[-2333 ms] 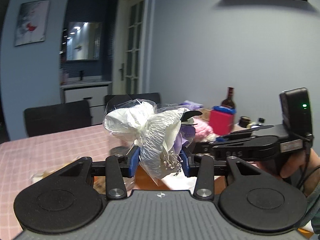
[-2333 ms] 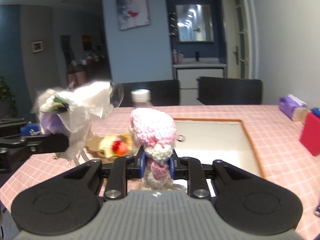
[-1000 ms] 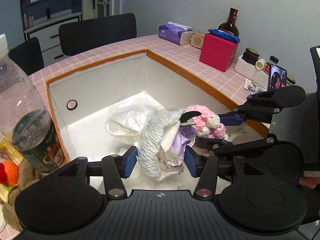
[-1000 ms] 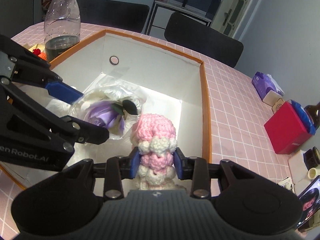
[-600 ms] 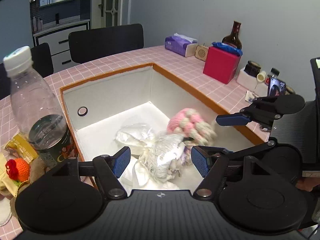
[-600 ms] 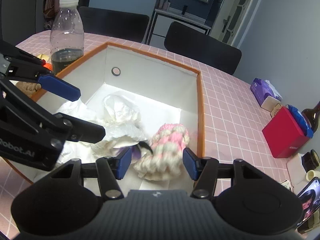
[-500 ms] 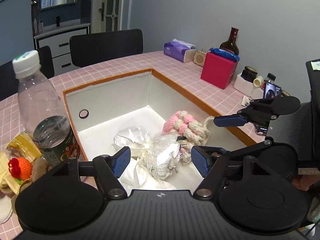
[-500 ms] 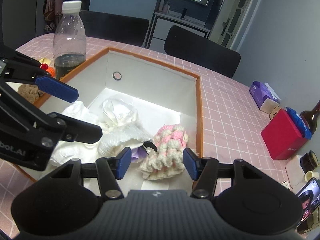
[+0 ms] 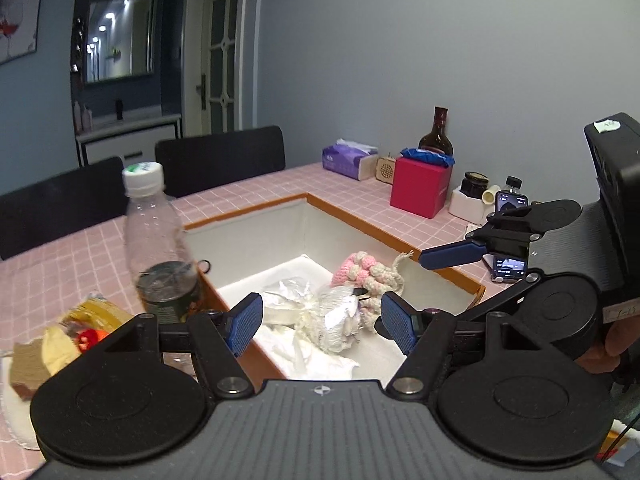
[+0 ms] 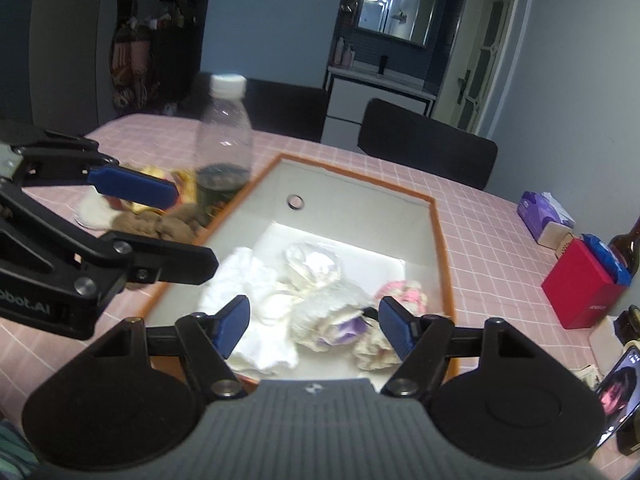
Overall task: Organize soft objects
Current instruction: 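Move both tools back toward the brown plush slipper on the table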
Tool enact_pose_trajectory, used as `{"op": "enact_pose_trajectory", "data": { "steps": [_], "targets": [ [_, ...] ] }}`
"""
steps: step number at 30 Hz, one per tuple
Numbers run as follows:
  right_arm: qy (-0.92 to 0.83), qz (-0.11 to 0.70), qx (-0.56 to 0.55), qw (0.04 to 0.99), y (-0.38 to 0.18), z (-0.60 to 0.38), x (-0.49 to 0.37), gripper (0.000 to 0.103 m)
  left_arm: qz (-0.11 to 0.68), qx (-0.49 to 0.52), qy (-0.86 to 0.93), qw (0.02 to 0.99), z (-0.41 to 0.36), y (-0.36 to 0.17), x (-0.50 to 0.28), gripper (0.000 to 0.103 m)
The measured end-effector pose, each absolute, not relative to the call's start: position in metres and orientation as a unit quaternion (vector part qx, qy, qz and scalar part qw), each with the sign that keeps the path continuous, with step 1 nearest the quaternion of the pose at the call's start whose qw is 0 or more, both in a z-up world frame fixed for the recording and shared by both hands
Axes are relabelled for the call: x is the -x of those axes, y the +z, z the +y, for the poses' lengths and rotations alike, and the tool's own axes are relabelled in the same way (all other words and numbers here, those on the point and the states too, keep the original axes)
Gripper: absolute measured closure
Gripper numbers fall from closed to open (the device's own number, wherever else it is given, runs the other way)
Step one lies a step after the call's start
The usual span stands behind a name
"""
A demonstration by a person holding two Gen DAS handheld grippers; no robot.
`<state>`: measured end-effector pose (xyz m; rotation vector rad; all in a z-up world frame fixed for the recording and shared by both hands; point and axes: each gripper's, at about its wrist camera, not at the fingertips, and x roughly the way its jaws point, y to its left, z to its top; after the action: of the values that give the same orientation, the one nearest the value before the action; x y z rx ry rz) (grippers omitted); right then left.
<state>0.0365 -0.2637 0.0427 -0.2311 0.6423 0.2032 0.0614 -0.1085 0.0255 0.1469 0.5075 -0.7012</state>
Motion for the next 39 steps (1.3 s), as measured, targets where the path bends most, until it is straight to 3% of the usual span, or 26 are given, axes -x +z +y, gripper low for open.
{"op": "enact_pose_trajectory", "data": {
  "steps": [13, 27, 31, 39],
  "targets": [
    [0.158, 0.251, 0.083, 0.951, 0.023, -0.185, -0.008, 0.032, 0.198, -0.069, -0.242, 0.947, -0.03, 0.011, -0.027, 0.024],
    [0.191, 0.236, 0.058, 0.951, -0.016, -0.107, -0.023, 0.033, 0.251, -0.035, -0.115, 0.961, 0.051, -0.031, -0.028, 0.025],
    [0.195, 0.243, 0.067, 0.948, -0.028, -0.092, -0.032, 0.036, 0.268, -0.029, -0.101, 0.958, 0.067, -0.043, -0.031, 0.034],
    [0.187, 0.259, 0.066, 0.945, -0.042, -0.077, -0.053, 0.037, 0.291, 0.001, -0.101, 0.951, 0.09, -0.059, -0.04, 0.034]
  ]
}}
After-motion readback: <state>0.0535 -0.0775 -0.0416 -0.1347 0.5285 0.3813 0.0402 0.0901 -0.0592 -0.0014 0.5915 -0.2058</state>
